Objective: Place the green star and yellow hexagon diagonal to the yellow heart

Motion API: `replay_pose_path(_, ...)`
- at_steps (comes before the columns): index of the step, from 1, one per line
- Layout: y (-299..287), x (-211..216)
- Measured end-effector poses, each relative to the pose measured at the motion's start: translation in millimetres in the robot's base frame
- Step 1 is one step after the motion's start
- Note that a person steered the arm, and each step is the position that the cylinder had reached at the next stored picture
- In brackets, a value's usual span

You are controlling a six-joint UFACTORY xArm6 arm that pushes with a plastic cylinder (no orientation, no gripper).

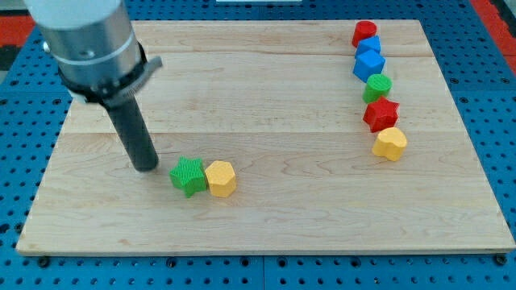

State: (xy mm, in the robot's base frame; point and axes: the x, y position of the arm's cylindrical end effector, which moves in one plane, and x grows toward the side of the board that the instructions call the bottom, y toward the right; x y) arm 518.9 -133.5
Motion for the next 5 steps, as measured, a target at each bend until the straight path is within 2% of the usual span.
replay_pose_path(1, 82, 14)
replay_pose_path(2, 87, 29)
replay_pose_path(3, 72, -2)
replay_pose_path(4, 90, -36)
replay_pose_path(5, 169, -35)
